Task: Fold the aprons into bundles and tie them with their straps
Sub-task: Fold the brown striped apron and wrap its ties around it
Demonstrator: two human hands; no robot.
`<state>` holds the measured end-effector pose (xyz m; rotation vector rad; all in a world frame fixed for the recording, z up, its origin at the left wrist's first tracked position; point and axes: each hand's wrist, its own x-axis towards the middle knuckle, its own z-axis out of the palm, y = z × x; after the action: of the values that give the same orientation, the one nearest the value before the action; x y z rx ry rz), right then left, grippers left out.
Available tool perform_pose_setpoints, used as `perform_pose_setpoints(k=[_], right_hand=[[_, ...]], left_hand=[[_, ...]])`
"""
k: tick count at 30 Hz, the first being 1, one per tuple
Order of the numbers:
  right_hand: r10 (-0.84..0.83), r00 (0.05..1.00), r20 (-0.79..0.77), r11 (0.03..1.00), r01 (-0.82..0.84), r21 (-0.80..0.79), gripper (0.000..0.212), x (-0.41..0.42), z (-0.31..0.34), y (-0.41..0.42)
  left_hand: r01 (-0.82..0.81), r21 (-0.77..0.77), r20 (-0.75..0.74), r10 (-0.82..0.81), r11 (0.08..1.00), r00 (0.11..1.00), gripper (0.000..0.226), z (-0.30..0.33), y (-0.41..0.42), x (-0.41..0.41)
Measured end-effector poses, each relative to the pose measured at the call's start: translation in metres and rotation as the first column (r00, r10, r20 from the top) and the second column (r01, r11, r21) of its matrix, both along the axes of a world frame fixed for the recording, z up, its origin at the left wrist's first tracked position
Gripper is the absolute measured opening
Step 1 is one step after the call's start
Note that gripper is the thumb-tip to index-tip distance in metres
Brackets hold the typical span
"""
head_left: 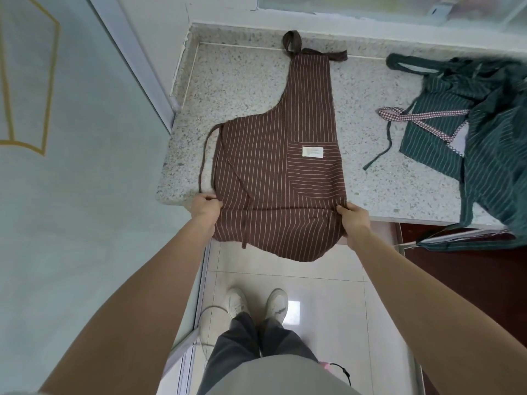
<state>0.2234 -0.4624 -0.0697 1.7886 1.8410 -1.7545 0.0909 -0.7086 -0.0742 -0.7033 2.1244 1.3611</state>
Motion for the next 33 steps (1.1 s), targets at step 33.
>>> perform_pose_setpoints(k=[33], right_hand=[[0.161,0.987,-0.005,0.981,-0.160,-0.109,0.028,0.013,0.012,-0.003]], left_hand=[[0.453,-0.612,0.077,-0.521,0.649,0.850,0.027,0.015,0.045,0.019]])
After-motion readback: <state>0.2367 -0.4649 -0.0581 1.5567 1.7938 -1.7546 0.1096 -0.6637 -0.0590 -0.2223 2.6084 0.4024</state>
